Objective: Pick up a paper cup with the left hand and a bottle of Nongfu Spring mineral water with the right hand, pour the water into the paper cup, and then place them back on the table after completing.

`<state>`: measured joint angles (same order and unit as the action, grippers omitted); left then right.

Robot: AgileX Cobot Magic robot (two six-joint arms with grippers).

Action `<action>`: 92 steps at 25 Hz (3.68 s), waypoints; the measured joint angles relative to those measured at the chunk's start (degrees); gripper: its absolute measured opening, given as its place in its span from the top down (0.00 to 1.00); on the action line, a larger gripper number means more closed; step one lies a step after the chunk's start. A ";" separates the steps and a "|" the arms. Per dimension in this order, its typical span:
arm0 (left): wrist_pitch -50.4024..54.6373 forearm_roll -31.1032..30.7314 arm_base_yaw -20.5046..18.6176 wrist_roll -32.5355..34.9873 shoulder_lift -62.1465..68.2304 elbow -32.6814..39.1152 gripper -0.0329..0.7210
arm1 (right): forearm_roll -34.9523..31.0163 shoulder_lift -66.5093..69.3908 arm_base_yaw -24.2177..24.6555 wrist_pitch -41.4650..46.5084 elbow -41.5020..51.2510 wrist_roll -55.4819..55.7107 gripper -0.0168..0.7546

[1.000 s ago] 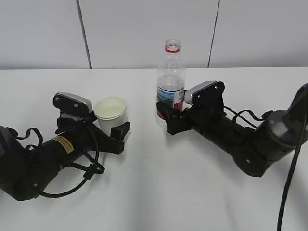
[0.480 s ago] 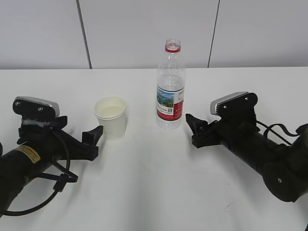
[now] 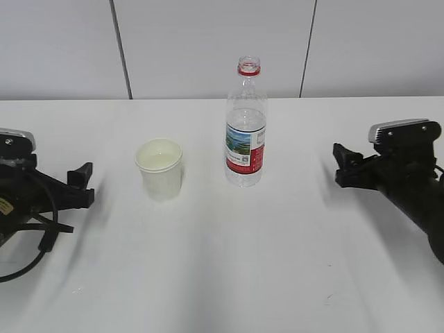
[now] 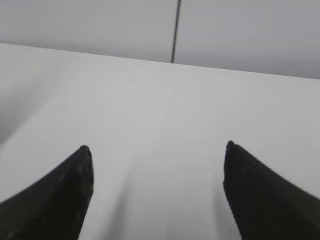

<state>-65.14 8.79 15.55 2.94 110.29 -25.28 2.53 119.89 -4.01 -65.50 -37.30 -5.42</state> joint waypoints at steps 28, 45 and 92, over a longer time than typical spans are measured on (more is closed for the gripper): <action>86.85 -2.29 -5.41 3.61 -14.36 -35.56 0.19 | 1.88 -15.36 4.58 95.32 -35.22 4.11 0.21; 116.81 -14.61 -5.47 1.44 -16.38 -44.64 0.21 | 1.88 -15.50 4.58 133.79 -47.69 -0.91 0.21; 128.27 -8.09 -5.47 -4.39 -99.28 -5.11 0.21 | -0.15 -107.16 4.58 134.24 6.83 -1.44 0.21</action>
<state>63.12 0.70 10.08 -1.45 11.01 -30.39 2.37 12.74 0.58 68.74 -30.46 -6.86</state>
